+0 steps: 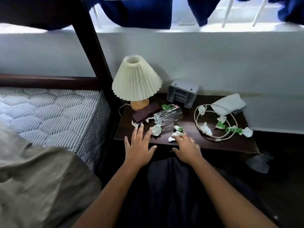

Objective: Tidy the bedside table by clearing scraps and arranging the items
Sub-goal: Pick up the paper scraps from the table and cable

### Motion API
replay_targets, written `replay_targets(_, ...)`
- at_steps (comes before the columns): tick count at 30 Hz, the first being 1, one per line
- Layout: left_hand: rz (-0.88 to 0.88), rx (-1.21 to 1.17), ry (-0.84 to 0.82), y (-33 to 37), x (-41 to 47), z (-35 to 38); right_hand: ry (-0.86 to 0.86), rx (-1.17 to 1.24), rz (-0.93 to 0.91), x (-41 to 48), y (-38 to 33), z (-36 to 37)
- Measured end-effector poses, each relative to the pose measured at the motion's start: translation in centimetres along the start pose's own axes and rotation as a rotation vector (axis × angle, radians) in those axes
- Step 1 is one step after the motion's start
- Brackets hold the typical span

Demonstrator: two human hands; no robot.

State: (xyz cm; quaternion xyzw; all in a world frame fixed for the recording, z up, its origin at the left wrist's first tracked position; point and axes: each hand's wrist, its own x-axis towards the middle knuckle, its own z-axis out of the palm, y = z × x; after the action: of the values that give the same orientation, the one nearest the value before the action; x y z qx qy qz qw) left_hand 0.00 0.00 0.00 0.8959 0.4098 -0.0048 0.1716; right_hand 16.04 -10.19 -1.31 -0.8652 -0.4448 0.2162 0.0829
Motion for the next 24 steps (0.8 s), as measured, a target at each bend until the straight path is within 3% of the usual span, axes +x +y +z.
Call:
replay_targets(7, -0.062, -0.091, -0.081, 0.7, 4.3, 3.0, 0.019, -0.097, 0.031, 3.6, 0.8, 1.1)
replay_targets(12, -0.089, -0.079, -0.061, 1.6, 6.0, 4.6, 0.051, 0.012, -0.028, 4.0, 0.6, 1.5)
replay_targets(17, -0.039, 0.037, 0.052, 1.9, 6.4, 5.3, 0.306, 0.305, 0.075, 4.8, 0.8, -0.3)
replay_targets(21, -0.017, 0.075, 0.142, 2.6, 6.2, 5.4, 0.305, 0.347, 0.143, 4.9, 0.5, -0.4)
replay_targets(24, -0.044, -0.077, 0.109, 2.4, 6.4, 5.3, 0.31, 0.297, 0.137, 5.4, 0.4, -0.2)
